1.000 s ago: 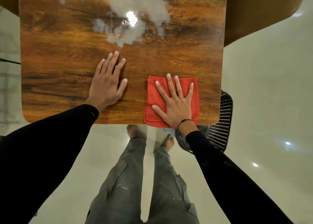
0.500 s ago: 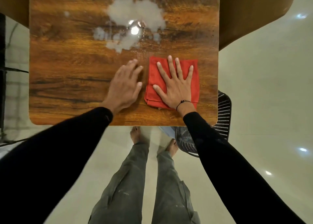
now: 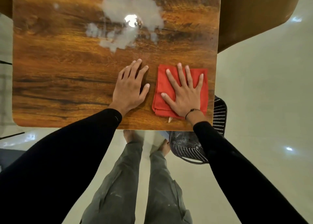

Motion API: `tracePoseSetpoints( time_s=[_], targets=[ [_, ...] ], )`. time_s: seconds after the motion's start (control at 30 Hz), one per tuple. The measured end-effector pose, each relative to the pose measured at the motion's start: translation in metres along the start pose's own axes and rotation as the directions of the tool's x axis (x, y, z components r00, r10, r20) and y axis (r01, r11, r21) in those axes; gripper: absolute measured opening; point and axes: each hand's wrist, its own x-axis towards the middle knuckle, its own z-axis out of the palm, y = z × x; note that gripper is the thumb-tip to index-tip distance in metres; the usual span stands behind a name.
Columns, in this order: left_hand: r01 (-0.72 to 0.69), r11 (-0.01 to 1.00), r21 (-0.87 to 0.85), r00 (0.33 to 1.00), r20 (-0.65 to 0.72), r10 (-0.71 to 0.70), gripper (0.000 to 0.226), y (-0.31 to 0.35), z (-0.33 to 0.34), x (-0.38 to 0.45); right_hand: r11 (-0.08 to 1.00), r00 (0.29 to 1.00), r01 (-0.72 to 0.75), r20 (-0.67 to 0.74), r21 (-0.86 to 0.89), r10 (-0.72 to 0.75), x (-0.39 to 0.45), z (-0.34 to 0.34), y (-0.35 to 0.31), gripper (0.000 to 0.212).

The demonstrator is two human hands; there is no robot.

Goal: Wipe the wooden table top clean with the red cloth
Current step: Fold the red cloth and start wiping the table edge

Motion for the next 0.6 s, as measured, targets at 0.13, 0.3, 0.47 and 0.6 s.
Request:
tracePoseSetpoints(
  time_s=[0.13, 0.3, 0.47, 0.6],
  targets=[
    [0.007, 1.000, 0.018, 1.000, 0.006, -0.007, 0.068, -0.001, 0.005, 0.000, 1.000, 1.000, -0.021, -0.016, -0.006, 0.020, 0.048, -0.012, 0.013, 0.091],
    [0.016, 1.000, 0.027, 1.000, 0.010, -0.016, 0.070, -0.002, 0.001, 0.003, 0.999, 0.999, -0.032, -0.041, -0.019, 0.031, 0.032, -0.008, 0.009, 0.091],
    [0.032, 0.999, 0.025, 0.999, 0.004, -0.032, 0.070, -0.002, 0.002, 0.003, 0.999, 0.999, 0.044, 0.006, -0.016, -0.044, -0.054, 0.006, 0.008, 0.093],
    [0.023, 0.999, 0.034, 1.000, -0.001, -0.023, 0.072, -0.003, 0.005, 0.005, 0.996, 0.996, 0.087, 0.032, -0.003, -0.087, -0.069, 0.009, 0.017, 0.092]
  ],
)
